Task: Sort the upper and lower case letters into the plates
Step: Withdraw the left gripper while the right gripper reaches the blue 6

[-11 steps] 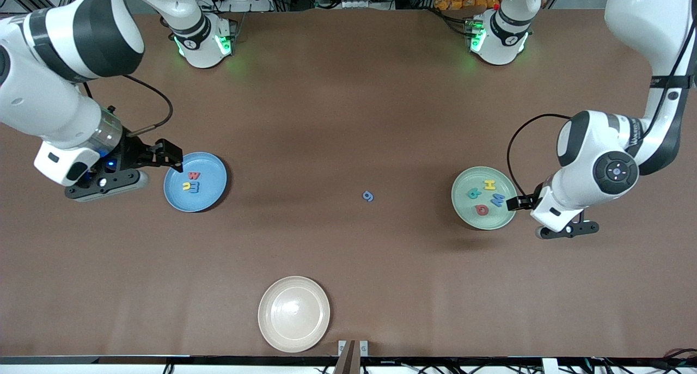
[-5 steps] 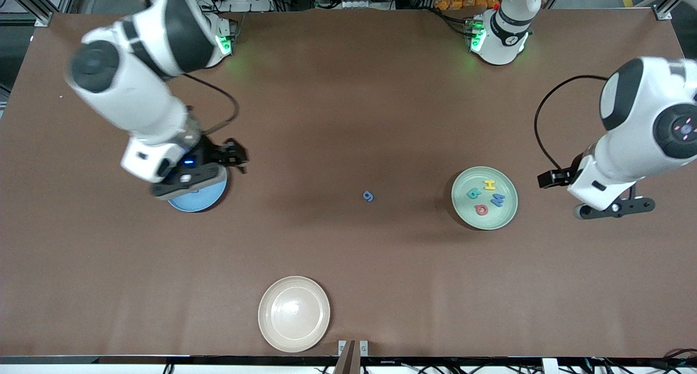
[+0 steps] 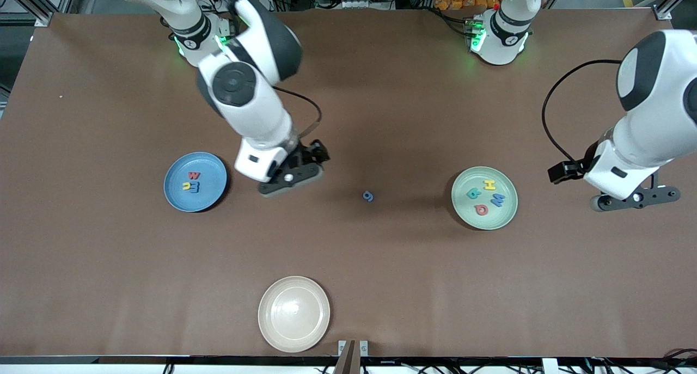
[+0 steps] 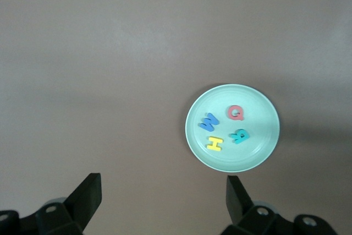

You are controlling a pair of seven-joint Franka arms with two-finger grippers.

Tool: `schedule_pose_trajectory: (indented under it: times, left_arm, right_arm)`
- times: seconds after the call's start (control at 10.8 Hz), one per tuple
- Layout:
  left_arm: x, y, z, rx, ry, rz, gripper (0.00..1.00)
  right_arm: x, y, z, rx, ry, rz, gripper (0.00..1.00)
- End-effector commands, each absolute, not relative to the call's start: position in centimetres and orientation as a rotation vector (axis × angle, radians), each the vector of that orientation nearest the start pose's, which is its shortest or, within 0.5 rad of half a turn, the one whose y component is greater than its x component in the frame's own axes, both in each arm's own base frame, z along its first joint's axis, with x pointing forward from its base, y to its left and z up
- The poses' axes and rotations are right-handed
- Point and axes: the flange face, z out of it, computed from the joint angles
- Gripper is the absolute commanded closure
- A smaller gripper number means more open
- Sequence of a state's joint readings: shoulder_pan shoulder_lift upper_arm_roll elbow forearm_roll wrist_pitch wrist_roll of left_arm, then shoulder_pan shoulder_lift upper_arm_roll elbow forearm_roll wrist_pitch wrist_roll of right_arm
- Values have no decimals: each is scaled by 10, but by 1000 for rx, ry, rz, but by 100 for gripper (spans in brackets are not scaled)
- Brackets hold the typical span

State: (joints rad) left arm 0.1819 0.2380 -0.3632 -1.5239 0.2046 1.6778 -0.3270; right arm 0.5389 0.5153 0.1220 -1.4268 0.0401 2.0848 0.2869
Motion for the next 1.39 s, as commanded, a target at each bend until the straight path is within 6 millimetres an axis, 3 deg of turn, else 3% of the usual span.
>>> schedule_pose_trajectory:
  times: [0.0, 0.28, 0.37, 0.46, 0.74, 1.02, 1.3]
  left_arm:
    - [619, -67, 537, -3048, -182, 51, 0]
    - [622, -62, 539, -3059, -200, 47, 0]
    - [623, -58, 539, -3057, -185, 47, 0]
    - [622, -56, 539, -3055, -121, 47, 0]
    - [622, -55, 538, -3044, -141, 51, 0]
    - [620, -64, 545, -3009, -135, 18, 0]
    - [622, -72, 551, -3025, -122, -2, 0]
  right_arm:
    - [583, 495, 350, -2939, -594, -205, 0]
    - [561, 535, 272, -2943, -768, -257, 7]
    - [558, 539, 260, -2946, -788, -253, 9]
    - [554, 544, 250, -2950, -802, -244, 10]
    - [548, 558, 226, -2945, -835, -275, 20]
    - [538, 567, 201, -2947, -913, -323, 23]
    - [533, 574, 188, -2948, -934, -338, 24]
